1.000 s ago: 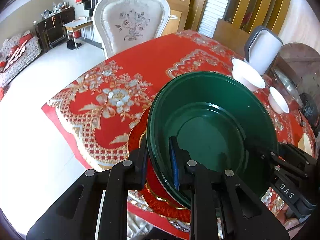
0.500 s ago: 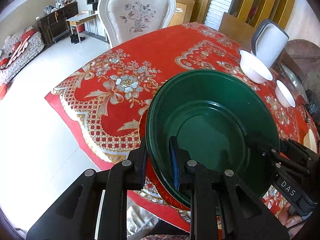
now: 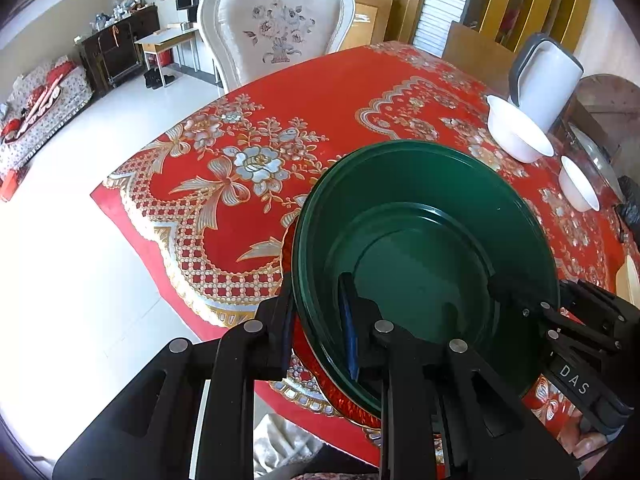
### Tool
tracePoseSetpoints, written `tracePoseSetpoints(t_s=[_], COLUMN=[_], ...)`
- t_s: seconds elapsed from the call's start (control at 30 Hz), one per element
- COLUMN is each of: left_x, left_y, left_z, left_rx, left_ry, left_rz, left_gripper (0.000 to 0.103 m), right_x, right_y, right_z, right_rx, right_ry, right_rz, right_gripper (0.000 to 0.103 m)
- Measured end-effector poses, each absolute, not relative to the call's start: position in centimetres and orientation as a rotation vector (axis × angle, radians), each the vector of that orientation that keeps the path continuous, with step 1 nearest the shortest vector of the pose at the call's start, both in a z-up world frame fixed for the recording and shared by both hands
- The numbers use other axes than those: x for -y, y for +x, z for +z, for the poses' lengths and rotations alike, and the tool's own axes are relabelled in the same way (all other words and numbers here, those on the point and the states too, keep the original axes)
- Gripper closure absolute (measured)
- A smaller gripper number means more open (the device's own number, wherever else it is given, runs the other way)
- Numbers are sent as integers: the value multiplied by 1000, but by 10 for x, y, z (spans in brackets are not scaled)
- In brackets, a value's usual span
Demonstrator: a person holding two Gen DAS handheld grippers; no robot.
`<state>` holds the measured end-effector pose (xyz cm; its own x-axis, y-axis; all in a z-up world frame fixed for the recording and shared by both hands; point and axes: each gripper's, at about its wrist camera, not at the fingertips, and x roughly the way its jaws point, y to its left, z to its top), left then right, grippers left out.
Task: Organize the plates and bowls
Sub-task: 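Lift the green bowl with both grippers and carry it over the red plates, then lower the green bowl onto the red plates and open both grippers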
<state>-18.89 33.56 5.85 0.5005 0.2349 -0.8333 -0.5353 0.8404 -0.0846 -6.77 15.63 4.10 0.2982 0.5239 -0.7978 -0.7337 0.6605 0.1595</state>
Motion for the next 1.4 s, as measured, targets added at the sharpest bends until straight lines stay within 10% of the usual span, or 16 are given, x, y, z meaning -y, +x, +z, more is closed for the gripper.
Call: tracePoseSetpoints(t_s=[0.67, 0.83, 1.4], left_x=[-339, -340, -283], left_y=[-190, -197, -170], left_z=[59, 74, 144], left_rx=[-929, -861, -712], left_ry=[-394, -389, -337], left_rz=[475, 492, 306], left_gripper=[84, 50, 41], right_x=[-150, -139, -79], right_y=[-65, -62, -42], right_z=[43, 53, 71], right_rx=[-1002, -988, -946], right_ry=[-155, -119, 2], right_rz=[870, 856, 770], right_gripper=[56, 56, 54])
